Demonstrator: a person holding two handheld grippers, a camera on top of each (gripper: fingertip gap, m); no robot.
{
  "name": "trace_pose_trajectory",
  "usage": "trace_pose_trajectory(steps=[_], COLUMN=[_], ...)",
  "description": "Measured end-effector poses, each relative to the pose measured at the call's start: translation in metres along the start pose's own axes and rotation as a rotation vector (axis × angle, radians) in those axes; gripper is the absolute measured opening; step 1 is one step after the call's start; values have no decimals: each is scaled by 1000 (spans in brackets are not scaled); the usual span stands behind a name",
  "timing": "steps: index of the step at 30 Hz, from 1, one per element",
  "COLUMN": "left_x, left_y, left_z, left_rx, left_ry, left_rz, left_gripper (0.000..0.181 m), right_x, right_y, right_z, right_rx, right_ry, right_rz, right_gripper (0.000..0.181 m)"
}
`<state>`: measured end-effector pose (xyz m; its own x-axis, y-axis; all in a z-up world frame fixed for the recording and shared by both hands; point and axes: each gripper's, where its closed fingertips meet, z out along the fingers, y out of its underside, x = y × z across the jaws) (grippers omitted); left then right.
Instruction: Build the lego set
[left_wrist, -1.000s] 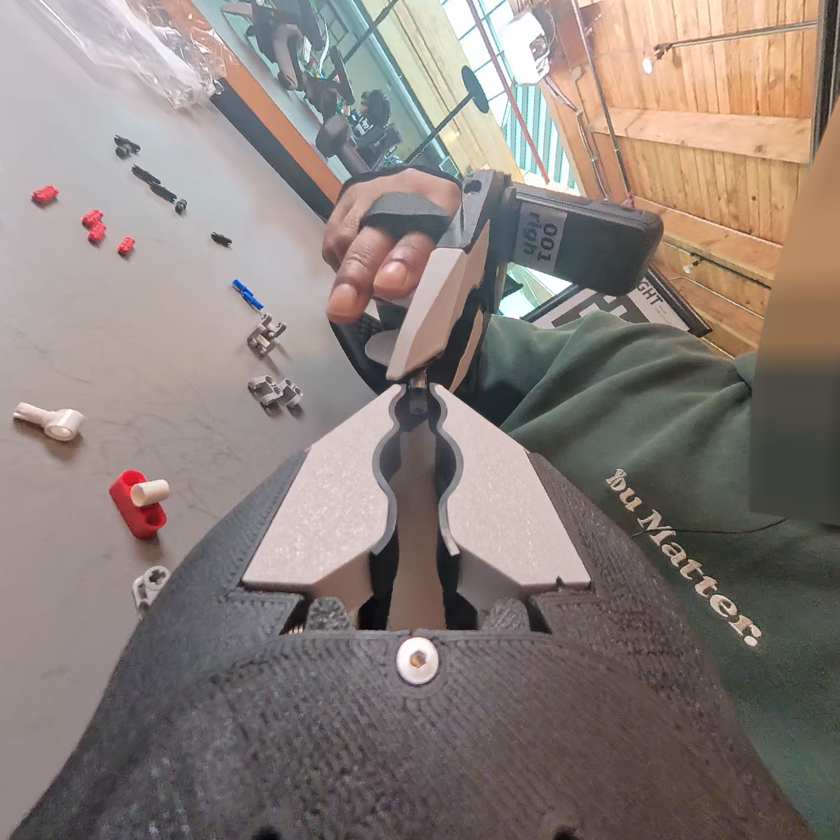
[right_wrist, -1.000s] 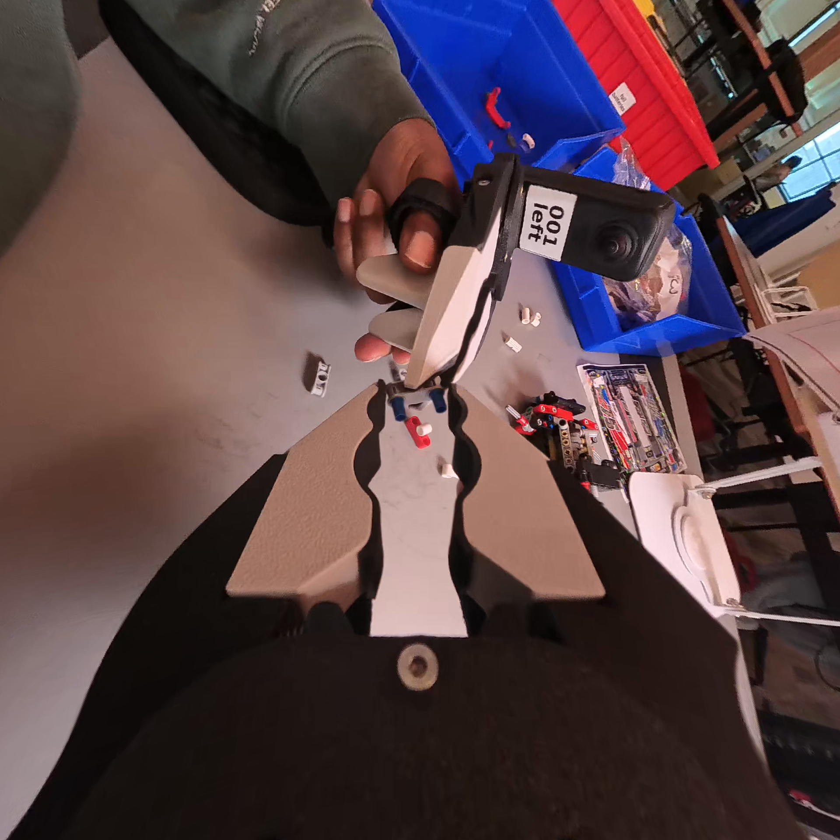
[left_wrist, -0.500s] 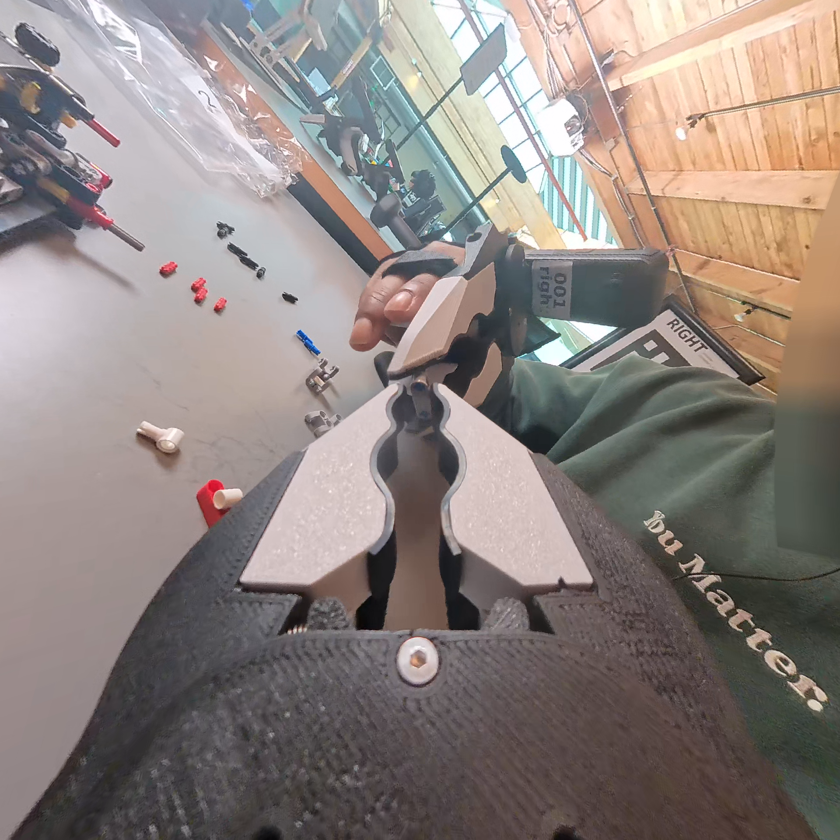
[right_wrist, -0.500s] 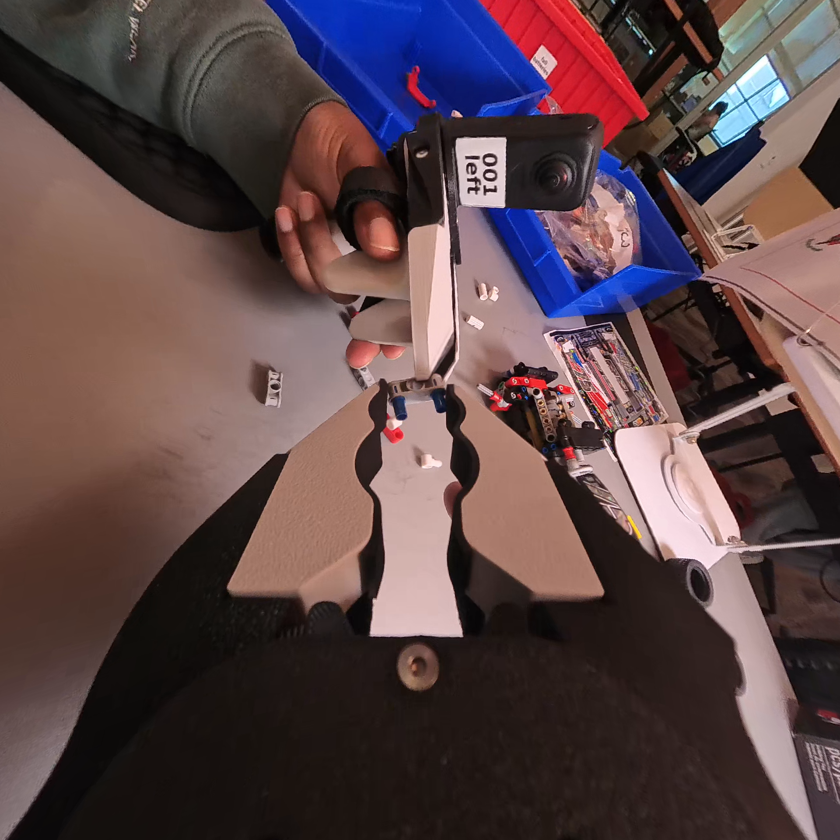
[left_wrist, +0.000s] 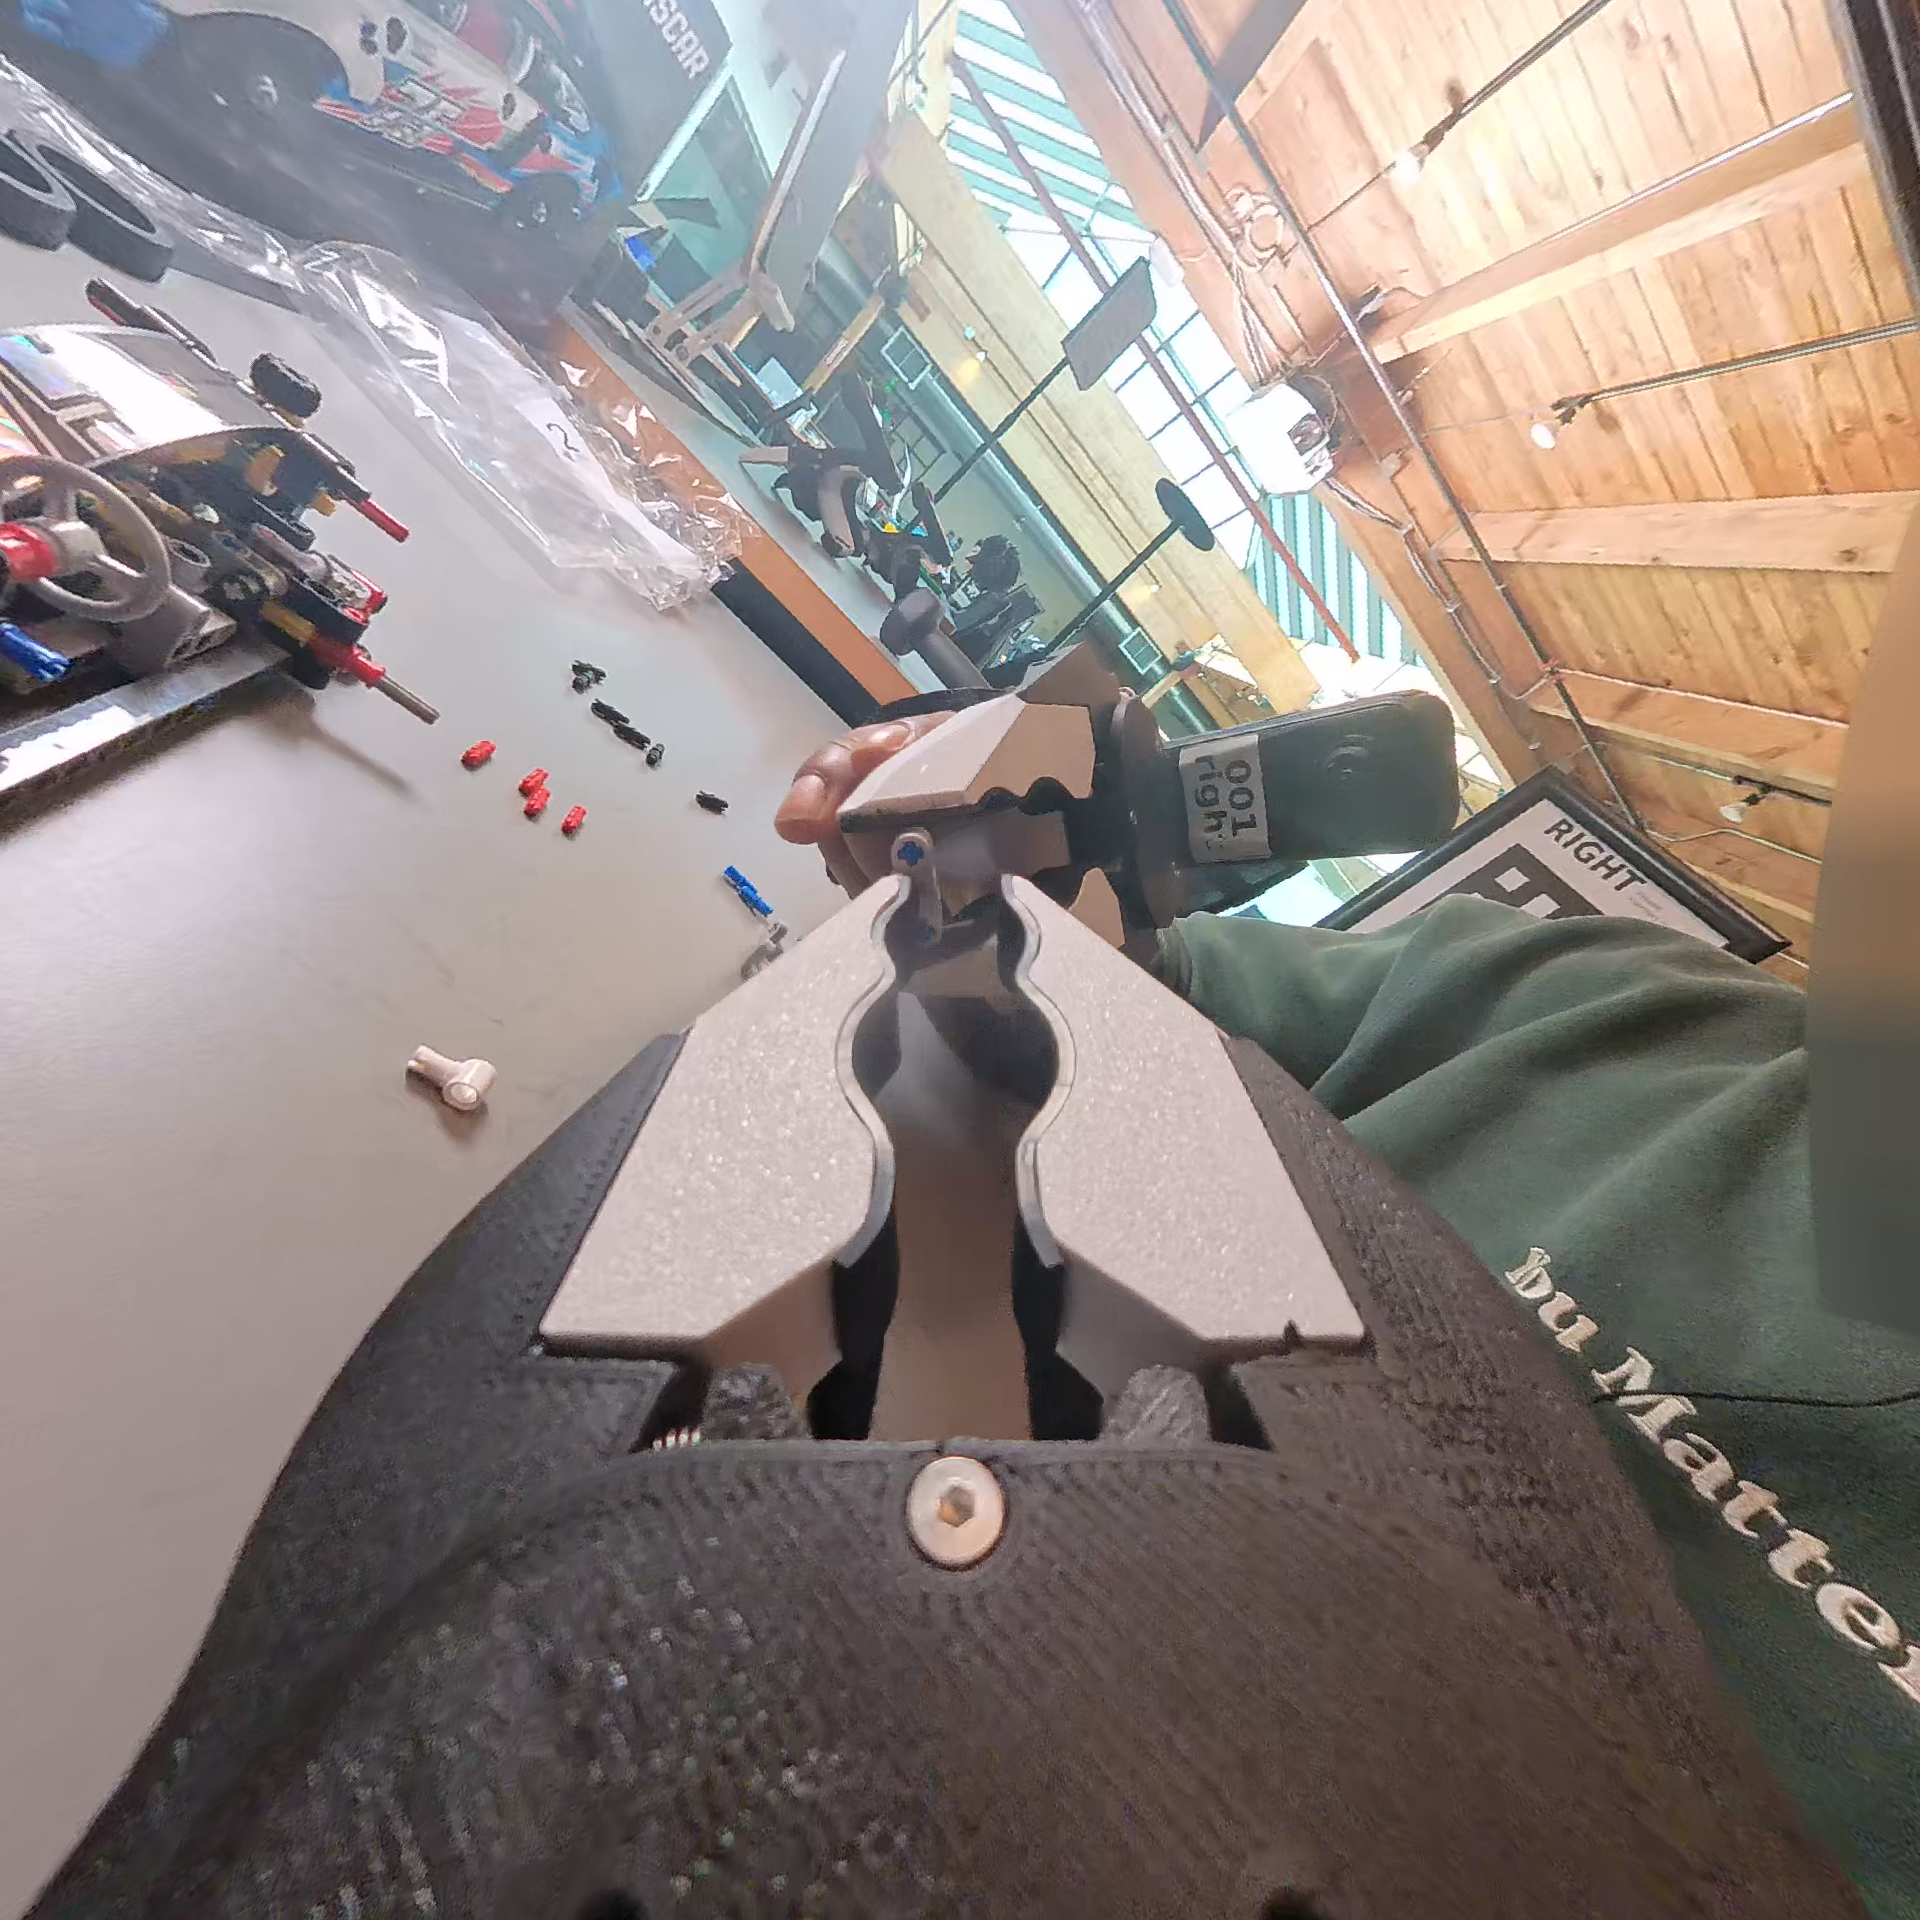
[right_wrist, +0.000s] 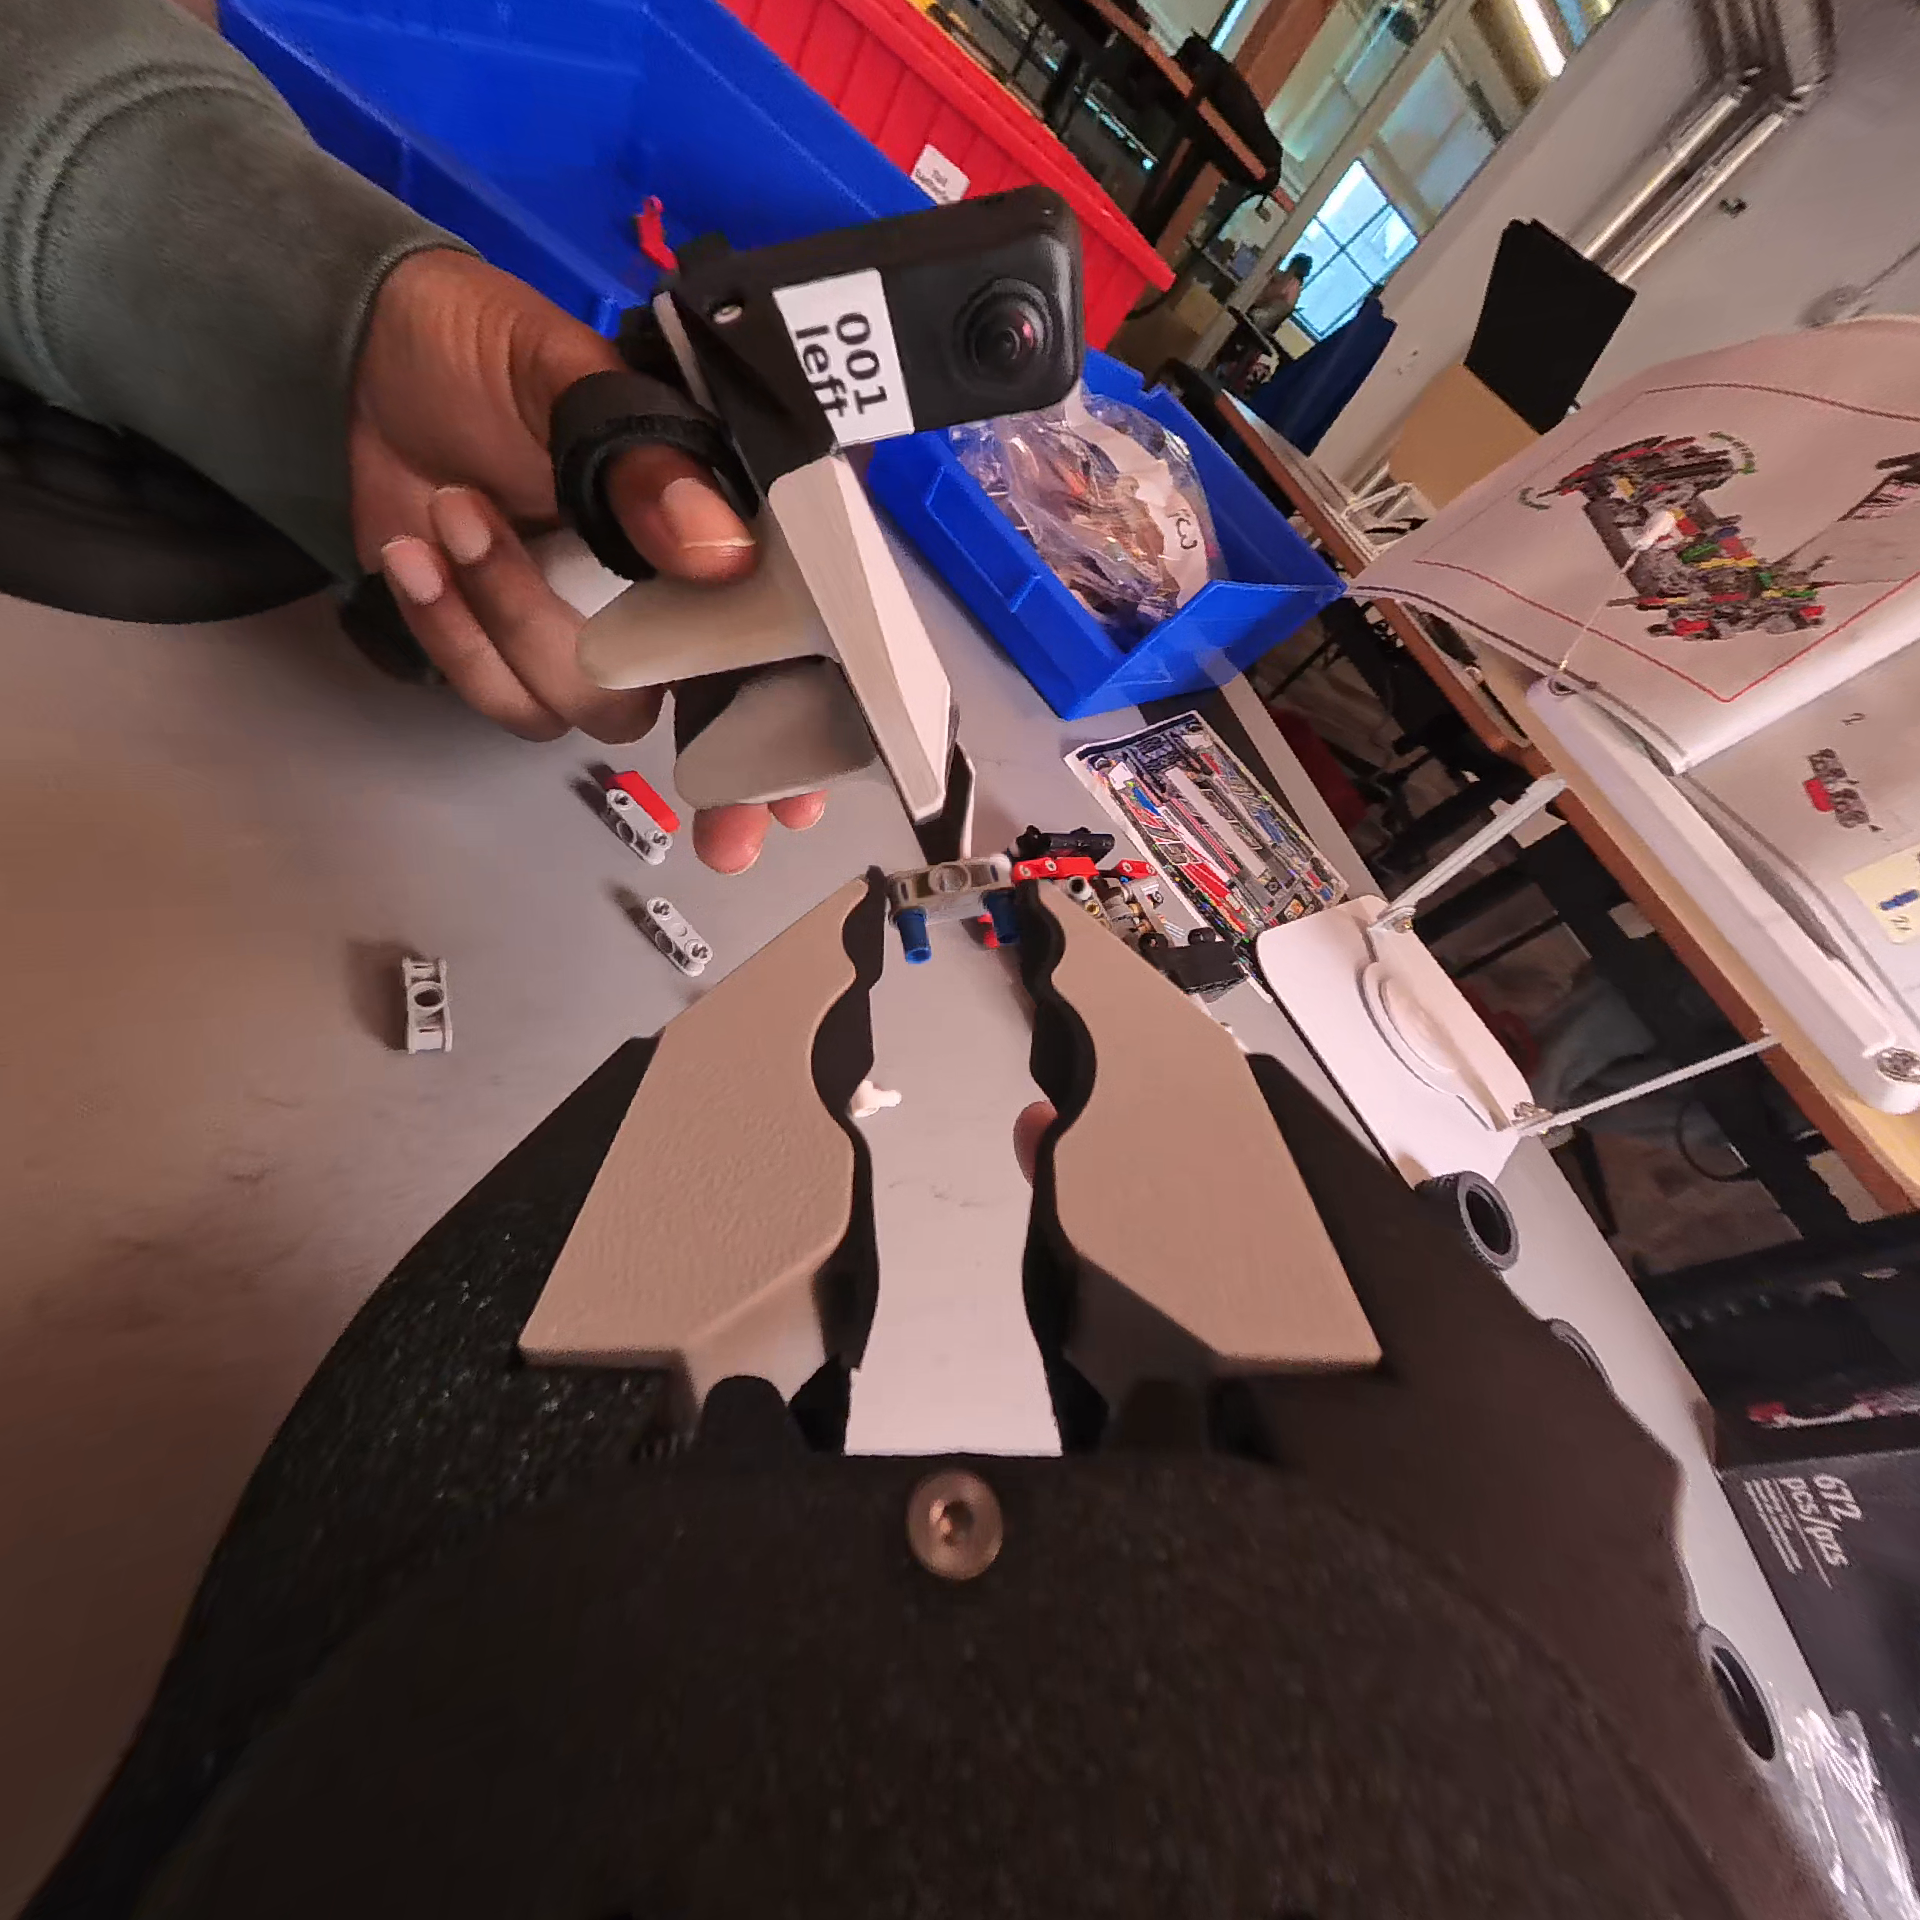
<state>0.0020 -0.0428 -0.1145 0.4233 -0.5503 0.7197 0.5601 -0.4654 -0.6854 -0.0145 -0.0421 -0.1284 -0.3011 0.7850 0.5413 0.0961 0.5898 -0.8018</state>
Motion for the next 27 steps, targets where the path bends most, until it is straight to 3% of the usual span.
trace_pose_trajectory(steps=[6, 10, 27], left_x=[-4, 0, -5], left_y=[3, 9, 11], left_z=[2, 5, 2], left_rx=[-14, -49, -91], left_ry=[-42, -32, -86], left_rz=[37, 65, 120], left_gripper=[19, 4, 5], right_x=[-9, -9, -10], right_y=[-6, -9, -3], right_z=[2, 3, 4], right_rx=[28, 31, 11], right_ry=[2, 30, 45], right_rz=[-46, -86, -149], right_gripper=[24, 23, 22])
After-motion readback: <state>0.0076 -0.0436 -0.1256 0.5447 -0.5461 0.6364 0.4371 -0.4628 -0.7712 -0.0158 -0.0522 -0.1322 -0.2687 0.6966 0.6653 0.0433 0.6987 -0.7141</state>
